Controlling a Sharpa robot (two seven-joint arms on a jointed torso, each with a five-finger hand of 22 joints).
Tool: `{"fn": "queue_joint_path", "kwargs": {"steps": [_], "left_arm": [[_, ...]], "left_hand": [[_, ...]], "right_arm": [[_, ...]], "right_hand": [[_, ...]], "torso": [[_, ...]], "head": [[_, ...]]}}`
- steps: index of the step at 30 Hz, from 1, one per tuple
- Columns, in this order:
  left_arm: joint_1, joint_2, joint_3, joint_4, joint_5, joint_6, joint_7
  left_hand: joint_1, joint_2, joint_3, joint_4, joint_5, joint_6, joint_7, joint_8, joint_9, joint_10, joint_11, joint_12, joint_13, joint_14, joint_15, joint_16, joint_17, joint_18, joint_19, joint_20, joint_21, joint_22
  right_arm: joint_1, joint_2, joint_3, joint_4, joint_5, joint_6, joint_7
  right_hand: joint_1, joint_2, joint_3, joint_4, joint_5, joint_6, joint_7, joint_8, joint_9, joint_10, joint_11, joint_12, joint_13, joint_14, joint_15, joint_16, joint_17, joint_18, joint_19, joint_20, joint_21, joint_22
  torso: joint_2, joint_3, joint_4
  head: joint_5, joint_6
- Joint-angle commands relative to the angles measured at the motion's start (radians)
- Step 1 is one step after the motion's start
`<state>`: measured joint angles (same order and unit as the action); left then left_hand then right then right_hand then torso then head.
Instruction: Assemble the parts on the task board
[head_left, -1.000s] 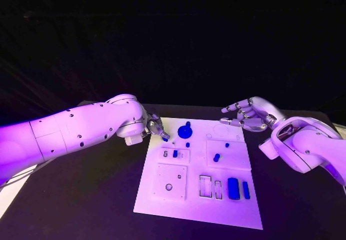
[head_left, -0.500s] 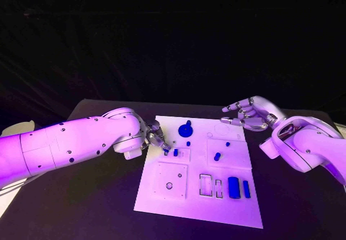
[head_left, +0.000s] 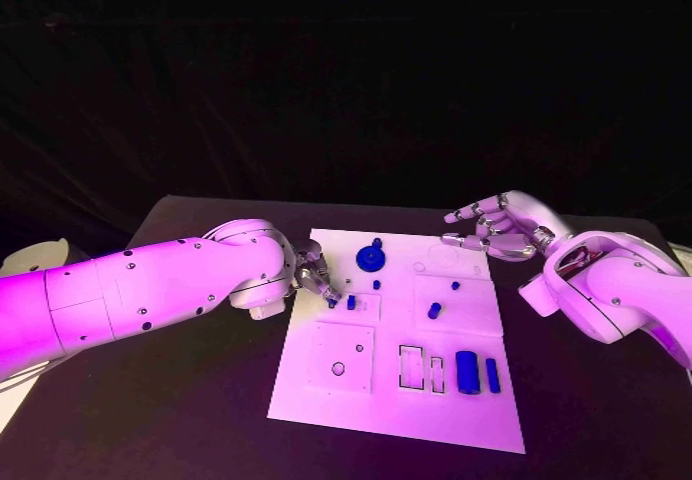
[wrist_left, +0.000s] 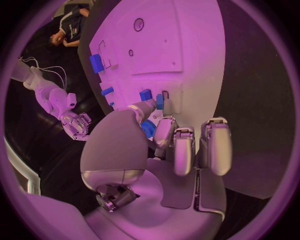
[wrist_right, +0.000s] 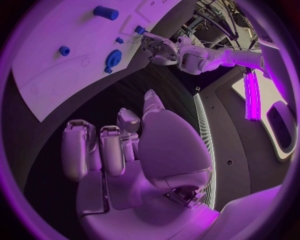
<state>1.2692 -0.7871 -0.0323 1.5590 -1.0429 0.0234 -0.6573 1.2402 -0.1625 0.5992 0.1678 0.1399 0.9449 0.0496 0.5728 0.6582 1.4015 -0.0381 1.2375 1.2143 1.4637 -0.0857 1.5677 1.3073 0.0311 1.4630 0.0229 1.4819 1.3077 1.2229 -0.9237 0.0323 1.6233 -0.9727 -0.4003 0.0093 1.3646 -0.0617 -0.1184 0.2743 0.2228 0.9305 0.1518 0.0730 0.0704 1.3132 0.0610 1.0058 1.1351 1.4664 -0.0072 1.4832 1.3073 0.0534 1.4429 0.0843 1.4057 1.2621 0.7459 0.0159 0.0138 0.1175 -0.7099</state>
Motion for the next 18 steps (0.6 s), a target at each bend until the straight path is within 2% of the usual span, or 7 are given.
{"fn": "queue_joint_path", "kwargs": {"steps": [1, 18], "left_arm": [[-0.002, 0.003, 0.0, -0.002, -0.038, 0.003, -0.005], [-0.003, 0.005, 0.0, -0.003, -0.059, 0.061, -0.023]], "left_hand": [[-0.005, 0.009, 0.092, -0.089, 0.001, 0.016, -0.016, 0.004, 0.001, 0.006, 0.0, 0.004, 0.001, 0.107, -0.006, 0.003, 0.263, -0.003, 0.065, -0.007, 0.005, 0.15], [-0.006, 0.004, 0.094, -0.093, 0.0, 0.017, -0.018, 0.009, 0.003, 0.008, -0.002, 0.007, 0.004, 0.107, -0.008, 0.003, 0.263, -0.003, 0.066, -0.008, 0.006, 0.152]], "right_arm": [[-0.001, 0.001, 0.0, 0.001, -0.002, 0.011, 0.008], [-0.002, 0.001, 0.0, 0.001, -0.002, 0.013, 0.009]], "right_hand": [[-0.002, 0.01, -0.002, -0.002, 0.003, 0.01, 0.0, -0.002, -0.001, -0.005, 0.001, -0.001, -0.002, 0.075, -0.009, -0.005, 0.138, 0.013, -0.006, 0.003, -0.006, -0.001], [-0.002, 0.01, -0.002, -0.002, 0.003, 0.01, 0.0, -0.002, -0.001, -0.005, 0.001, -0.001, -0.002, 0.075, -0.009, -0.005, 0.138, 0.013, -0.006, 0.003, -0.006, -0.001]], "torso": [[0.0, 0.0, -0.0002], [-0.001, 0.0003, 0.0006]], "head": [[-0.001, -0.002], [-0.001, -0.006]]}}
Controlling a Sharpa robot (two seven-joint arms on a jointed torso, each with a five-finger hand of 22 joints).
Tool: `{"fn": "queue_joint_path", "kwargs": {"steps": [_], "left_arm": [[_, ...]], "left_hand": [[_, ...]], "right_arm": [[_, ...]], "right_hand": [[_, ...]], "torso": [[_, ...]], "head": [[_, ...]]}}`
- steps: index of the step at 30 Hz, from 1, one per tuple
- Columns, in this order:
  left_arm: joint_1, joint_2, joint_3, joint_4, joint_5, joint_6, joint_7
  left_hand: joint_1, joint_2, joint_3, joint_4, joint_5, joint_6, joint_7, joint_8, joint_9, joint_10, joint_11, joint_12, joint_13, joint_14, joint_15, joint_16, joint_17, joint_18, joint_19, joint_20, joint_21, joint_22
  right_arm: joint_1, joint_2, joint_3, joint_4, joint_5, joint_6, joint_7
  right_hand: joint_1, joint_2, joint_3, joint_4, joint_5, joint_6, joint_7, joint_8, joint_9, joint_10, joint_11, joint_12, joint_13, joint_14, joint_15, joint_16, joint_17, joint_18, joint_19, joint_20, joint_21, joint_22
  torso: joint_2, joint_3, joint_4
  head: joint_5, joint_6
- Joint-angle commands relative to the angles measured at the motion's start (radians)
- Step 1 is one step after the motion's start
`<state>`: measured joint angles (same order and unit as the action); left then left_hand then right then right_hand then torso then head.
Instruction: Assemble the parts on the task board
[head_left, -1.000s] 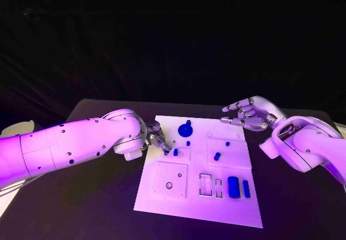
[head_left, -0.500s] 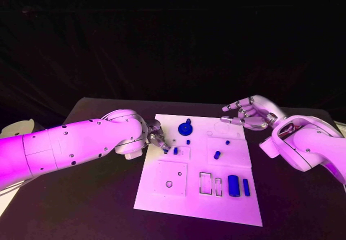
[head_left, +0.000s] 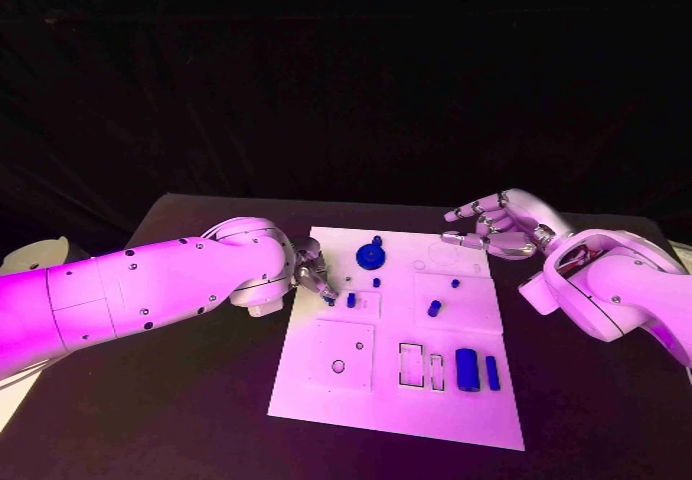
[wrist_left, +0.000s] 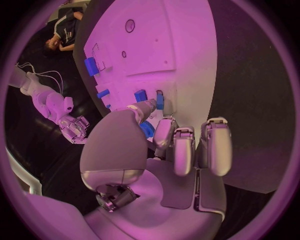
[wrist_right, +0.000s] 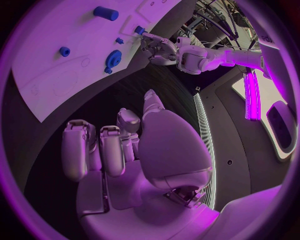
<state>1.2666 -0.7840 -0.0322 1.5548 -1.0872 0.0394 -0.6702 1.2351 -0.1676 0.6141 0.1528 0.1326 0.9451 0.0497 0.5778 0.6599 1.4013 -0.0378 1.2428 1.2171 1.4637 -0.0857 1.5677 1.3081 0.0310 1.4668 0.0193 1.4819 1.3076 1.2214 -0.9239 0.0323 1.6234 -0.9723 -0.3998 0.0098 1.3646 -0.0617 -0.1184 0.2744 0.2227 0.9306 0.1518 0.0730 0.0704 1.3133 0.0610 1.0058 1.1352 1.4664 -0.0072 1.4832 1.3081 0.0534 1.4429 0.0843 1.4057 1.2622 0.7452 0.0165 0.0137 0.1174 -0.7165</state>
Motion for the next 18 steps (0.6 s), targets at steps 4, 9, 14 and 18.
{"fn": "queue_joint_path", "kwargs": {"steps": [4, 9, 14, 18], "left_arm": [[0.0, 0.004, 0.0, 0.0, -0.015, 0.059, -0.014], [0.0, 0.005, 0.0, -0.002, -0.015, 0.073, -0.017], [0.0, 0.007, 0.0, -0.003, -0.015, 0.079, -0.018], [-0.001, 0.009, 0.0, -0.006, -0.015, 0.082, -0.019]], "left_hand": [[-0.001, 0.008, 0.079, -0.078, 0.007, 0.017, -0.019, 0.004, 0.002, 0.008, -0.002, 0.002, 0.002, 0.107, -0.008, 0.003, 0.263, -0.003, 0.062, -0.005, 0.007, 0.153], [-0.001, 0.008, 0.079, -0.078, 0.007, 0.017, -0.019, 0.004, 0.002, 0.008, -0.002, 0.003, 0.002, 0.107, -0.008, 0.003, 0.263, -0.003, 0.062, -0.005, 0.007, 0.153], [-0.001, 0.007, 0.08, -0.079, 0.007, 0.018, -0.019, 0.005, 0.002, 0.009, -0.002, 0.004, 0.003, 0.107, -0.008, 0.003, 0.263, -0.004, 0.062, -0.005, 0.007, 0.153], [-0.001, 0.007, 0.08, -0.079, 0.007, 0.018, -0.019, 0.005, 0.002, 0.009, -0.002, 0.004, 0.003, 0.107, -0.008, 0.003, 0.263, -0.004, 0.062, -0.005, 0.007, 0.153]], "right_arm": [[-0.001, 0.001, 0.0, 0.001, -0.002, 0.013, 0.009], [-0.002, 0.001, 0.0, 0.001, -0.003, 0.015, 0.009], [-0.002, 0.001, 0.0, 0.001, -0.003, 0.014, 0.01], [-0.002, 0.001, 0.0, 0.002, -0.003, 0.015, 0.01]], "right_hand": [[-0.002, 0.01, -0.002, -0.002, 0.003, 0.01, 0.0, -0.002, -0.001, -0.005, 0.001, -0.001, -0.002, 0.075, -0.009, -0.005, 0.137, 0.013, -0.006, 0.003, -0.006, -0.001], [-0.002, 0.01, -0.002, -0.002, 0.003, 0.01, 0.0, -0.002, -0.001, -0.005, 0.001, -0.001, -0.002, 0.075, -0.009, -0.005, 0.137, 0.013, -0.006, 0.003, -0.006, -0.001], [-0.002, 0.01, -0.002, -0.002, 0.003, 0.01, 0.0, -0.002, -0.001, -0.005, 0.001, -0.001, -0.002, 0.075, -0.009, -0.005, 0.137, 0.013, -0.006, 0.003, -0.006, -0.001], [-0.002, 0.01, -0.002, -0.002, 0.003, 0.01, 0.0, -0.002, -0.001, -0.005, 0.001, -0.001, -0.002, 0.075, -0.009, -0.005, 0.137, 0.013, -0.006, 0.003, -0.006, -0.001]], "torso": [[0.0, 0.0001, -0.0002], [-0.001, 0.0006, -0.0005], [0.0, 0.0008, 0.0], [0.0, 0.0005, -0.0007]], "head": [[0.0, 0.0], [0.001, -0.001], [0.001, -0.001], [0.001, -0.001]]}}
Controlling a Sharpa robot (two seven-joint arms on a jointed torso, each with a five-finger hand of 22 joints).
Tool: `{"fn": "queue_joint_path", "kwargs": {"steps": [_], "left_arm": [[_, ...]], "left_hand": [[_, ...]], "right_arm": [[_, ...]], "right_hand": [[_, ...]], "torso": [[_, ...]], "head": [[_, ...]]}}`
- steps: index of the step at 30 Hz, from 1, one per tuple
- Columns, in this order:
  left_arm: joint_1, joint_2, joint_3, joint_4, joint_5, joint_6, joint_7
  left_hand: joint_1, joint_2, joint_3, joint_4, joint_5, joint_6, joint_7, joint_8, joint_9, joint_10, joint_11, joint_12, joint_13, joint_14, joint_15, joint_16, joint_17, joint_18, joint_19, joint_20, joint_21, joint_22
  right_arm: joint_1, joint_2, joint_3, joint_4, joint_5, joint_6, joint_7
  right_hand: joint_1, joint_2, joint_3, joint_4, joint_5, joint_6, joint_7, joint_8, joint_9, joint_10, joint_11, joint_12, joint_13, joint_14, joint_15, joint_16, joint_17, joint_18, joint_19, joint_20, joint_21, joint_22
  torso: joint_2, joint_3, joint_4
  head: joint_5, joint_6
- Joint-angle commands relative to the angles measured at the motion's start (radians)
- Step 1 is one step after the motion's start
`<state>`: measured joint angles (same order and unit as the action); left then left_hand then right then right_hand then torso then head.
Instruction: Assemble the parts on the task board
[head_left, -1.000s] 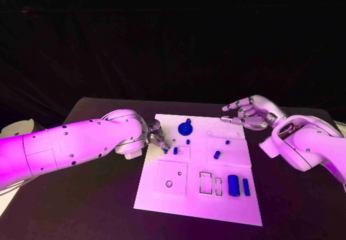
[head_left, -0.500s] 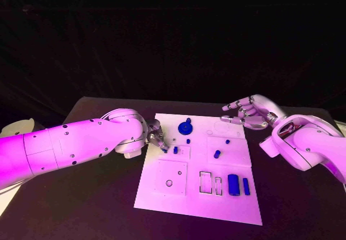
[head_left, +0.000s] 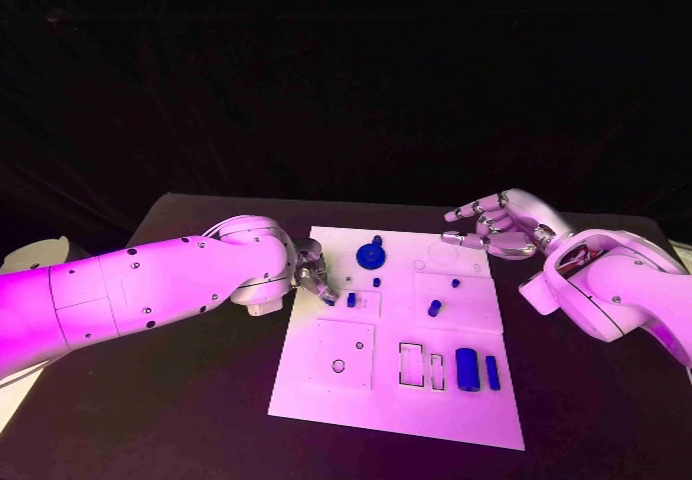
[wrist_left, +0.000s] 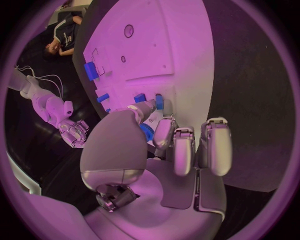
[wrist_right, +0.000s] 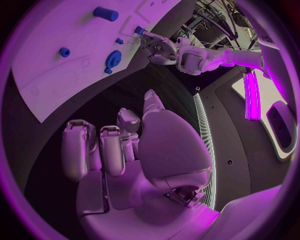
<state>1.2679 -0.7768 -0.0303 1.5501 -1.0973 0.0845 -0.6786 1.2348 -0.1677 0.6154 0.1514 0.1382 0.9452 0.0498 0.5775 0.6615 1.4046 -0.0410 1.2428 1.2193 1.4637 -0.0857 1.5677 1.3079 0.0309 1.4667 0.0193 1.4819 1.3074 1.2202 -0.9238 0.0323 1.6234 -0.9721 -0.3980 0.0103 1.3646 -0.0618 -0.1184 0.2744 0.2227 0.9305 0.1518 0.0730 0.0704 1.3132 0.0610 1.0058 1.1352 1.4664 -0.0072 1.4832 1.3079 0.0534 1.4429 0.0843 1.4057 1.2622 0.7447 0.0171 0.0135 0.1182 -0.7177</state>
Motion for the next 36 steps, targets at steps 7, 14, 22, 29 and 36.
{"fn": "queue_joint_path", "kwargs": {"steps": [7, 14, 22, 29, 36], "left_arm": [[-0.008, 0.008, -0.002, -0.01, -0.001, 0.037, -0.011], [-0.013, 0.014, -0.002, -0.015, 0.012, 0.042, -0.011], [-0.014, 0.016, -0.002, -0.021, 0.02, 0.055, -0.017], [-0.014, 0.02, -0.002, -0.031, 0.012, 0.058, -0.025], [-0.014, 0.024, -0.002, -0.042, 0.005, 0.058, -0.031]], "left_hand": [[-0.006, 0.004, 0.077, -0.078, -0.003, 0.02, -0.02, 0.009, 0.003, 0.007, 0.0, 0.005, 0.002, 0.107, -0.009, 0.003, 0.263, -0.004, 0.062, -0.006, 0.007, 0.154], [-0.026, -0.003, 0.065, -0.071, -0.006, 0.027, -0.026, 0.017, 0.007, 0.012, -0.004, 0.01, 0.007, 0.107, -0.012, 0.003, 0.263, -0.005, 0.064, -0.008, 0.01, 0.159], [-0.082, -0.022, 0.013, -0.045, 0.002, 0.044, -0.036, 0.023, 0.008, 0.019, -0.012, 0.022, 0.02, 0.107, -0.018, 0.003, 0.263, -0.008, 0.069, -0.013, 0.019, 0.171], [-0.113, -0.036, -0.03, -0.026, 0.004, 0.055, -0.04, 0.023, 0.005, 0.023, -0.015, 0.031, 0.029, 0.107, -0.021, 0.003, 0.263, -0.01, 0.072, -0.016, 0.026, 0.18], [-0.122, -0.037, -0.047, -0.017, 0.005, 0.062, -0.042, 0.024, 0.004, 0.028, -0.017, 0.038, 0.038, 0.107, -0.023, 0.003, 0.263, -0.011, 0.074, -0.017, 0.029, 0.185]], "right_arm": [[-0.001, 0.0, 0.0, 0.002, -0.003, 0.013, 0.009], [-0.001, 0.0, 0.0, 0.002, -0.003, 0.013, 0.009], [-0.001, -0.001, 0.0, 0.003, -0.003, 0.013, 0.009], [-0.001, -0.002, 0.0, 0.005, -0.002, 0.013, 0.009], [-0.001, -0.003, 0.0, 0.008, -0.001, 0.014, 0.01]], "right_hand": [[-0.002, 0.01, -0.002, -0.002, 0.003, 0.01, 0.0, -0.002, -0.001, -0.005, 0.001, -0.001, -0.002, 0.075, -0.009, -0.005, 0.137, 0.012, -0.006, 0.003, -0.006, -0.001], [-0.002, 0.01, -0.002, -0.002, 0.003, 0.01, 0.0, -0.002, -0.001, -0.005, 0.001, -0.001, -0.002, 0.075, -0.009, -0.005, 0.137, 0.012, -0.006, 0.003, -0.006, -0.001], [-0.002, 0.01, -0.002, -0.002, 0.003, 0.01, 0.0, -0.002, -0.001, -0.005, 0.001, -0.001, -0.002, 0.075, -0.009, -0.005, 0.137, 0.012, -0.006, 0.003, -0.006, -0.001], [-0.001, 0.011, -0.004, -0.002, 0.007, 0.01, 0.0, -0.002, -0.001, -0.006, 0.001, -0.002, -0.003, 0.074, -0.009, -0.006, 0.137, 0.012, -0.006, 0.002, -0.006, -0.001], [-0.001, 0.012, -0.005, -0.003, 0.008, 0.01, -0.001, -0.002, -0.001, -0.006, 0.001, -0.003, -0.004, 0.074, -0.009, -0.006, 0.136, 0.012, -0.006, 0.002, -0.006, -0.002]], "torso": [[0.001, -0.0002, -0.001], [0.001, 0.0003, -0.0005], [0.001, 0.0005, -0.0015], [0.001, 0.0008, -0.0003], [0.0, 0.0003, -0.0009]], "head": [[-0.001, -0.002], [-0.001, -0.005], [-0.002, -0.008], [-0.003, -0.009], [-0.004, -0.009]]}}
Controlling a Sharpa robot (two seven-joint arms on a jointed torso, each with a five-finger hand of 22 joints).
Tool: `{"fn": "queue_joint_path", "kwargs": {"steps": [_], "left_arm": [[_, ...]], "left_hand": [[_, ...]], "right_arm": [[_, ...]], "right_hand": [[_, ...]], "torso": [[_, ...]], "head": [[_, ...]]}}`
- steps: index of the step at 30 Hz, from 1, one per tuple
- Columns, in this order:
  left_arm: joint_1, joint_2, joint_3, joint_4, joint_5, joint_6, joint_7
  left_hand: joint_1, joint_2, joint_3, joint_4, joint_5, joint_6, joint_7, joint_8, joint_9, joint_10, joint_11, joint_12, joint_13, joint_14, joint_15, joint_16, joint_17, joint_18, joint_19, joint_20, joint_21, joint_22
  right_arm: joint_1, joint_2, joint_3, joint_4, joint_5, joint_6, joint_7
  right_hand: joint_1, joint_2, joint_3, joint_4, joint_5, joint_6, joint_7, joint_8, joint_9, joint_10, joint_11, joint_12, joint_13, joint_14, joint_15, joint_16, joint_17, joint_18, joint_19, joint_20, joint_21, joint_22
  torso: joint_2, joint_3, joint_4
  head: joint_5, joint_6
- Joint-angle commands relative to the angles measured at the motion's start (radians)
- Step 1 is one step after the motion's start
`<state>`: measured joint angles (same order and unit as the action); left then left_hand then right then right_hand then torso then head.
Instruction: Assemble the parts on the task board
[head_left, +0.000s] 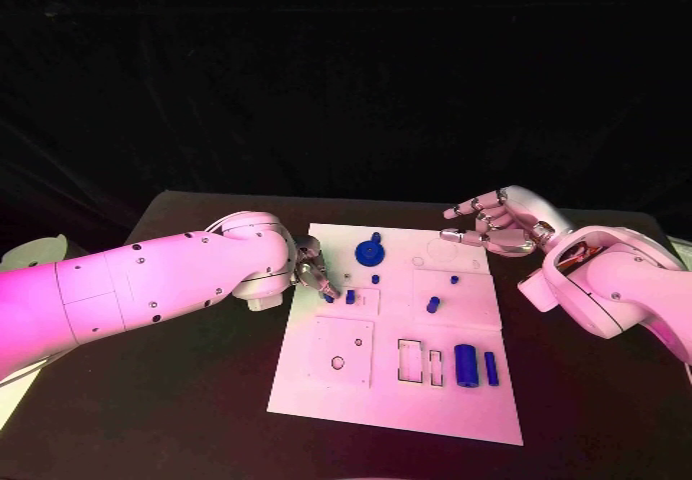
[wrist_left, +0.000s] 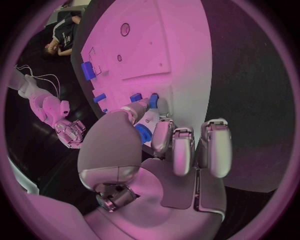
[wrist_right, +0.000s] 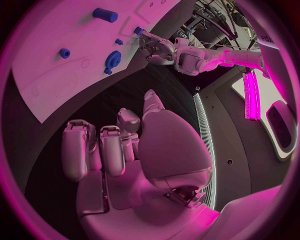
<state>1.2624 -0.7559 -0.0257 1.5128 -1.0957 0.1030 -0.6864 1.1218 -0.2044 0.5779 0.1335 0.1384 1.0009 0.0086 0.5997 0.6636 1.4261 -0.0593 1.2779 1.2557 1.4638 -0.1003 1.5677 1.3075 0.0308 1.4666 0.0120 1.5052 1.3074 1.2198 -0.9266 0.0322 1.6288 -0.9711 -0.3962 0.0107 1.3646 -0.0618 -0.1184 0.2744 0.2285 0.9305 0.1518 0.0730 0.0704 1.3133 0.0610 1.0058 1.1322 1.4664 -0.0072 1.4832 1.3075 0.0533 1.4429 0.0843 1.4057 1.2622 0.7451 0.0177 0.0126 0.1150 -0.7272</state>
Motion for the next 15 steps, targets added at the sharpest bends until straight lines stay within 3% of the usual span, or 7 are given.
{"fn": "queue_joint_path", "kwargs": {"steps": [1, 15], "left_arm": [[-0.009, 0.004, -0.006, -0.006, 0.003, 0.04, -0.024], [-0.009, 0.012, -0.006, -0.021, 0.001, 0.046, -0.029]], "left_hand": [[-0.01, 0.0, -0.013, 0.003, 0.005, 0.007, -0.001, 0.002, 0.001, 0.007, 0.001, 0.004, 0.002, 0.107, -0.009, 0.003, 0.263, -0.011, 0.075, -0.01, 0.006, 0.185], [-0.023, 0.003, -0.034, 0.02, 0.005, 0.014, -0.003, 0.003, 0.0, 0.01, 0.0, 0.009, 0.008, 0.107, -0.01, 0.003, 0.263, -0.012, 0.077, -0.011, 0.01, 0.191]], "right_arm": [[-0.001, 0.0, 0.0, 0.003, -0.002, 0.012, 0.009], [-0.001, -0.002, 0.0, 0.004, 0.0, 0.016, 0.012]], "right_hand": [[-0.001, 0.012, -0.005, -0.003, 0.003, 0.01, -0.001, -0.002, -0.001, -0.006, 0.001, -0.003, -0.001, 0.074, -0.009, -0.006, 0.137, 0.013, -0.006, 0.002, -0.006, -0.002], [-0.001, 0.012, -0.006, -0.003, 0.003, 0.01, -0.001, -0.003, -0.001, -0.007, 0.001, -0.003, -0.001, 0.074, -0.009, -0.007, 0.136, 0.013, -0.006, 0.002, -0.006, -0.001]], "torso": [[0.0, -0.0004, 0.0001], [0.0, -0.0004, 0.001]], "head": [[0.0, 0.0], [-0.003, 0.0]]}}
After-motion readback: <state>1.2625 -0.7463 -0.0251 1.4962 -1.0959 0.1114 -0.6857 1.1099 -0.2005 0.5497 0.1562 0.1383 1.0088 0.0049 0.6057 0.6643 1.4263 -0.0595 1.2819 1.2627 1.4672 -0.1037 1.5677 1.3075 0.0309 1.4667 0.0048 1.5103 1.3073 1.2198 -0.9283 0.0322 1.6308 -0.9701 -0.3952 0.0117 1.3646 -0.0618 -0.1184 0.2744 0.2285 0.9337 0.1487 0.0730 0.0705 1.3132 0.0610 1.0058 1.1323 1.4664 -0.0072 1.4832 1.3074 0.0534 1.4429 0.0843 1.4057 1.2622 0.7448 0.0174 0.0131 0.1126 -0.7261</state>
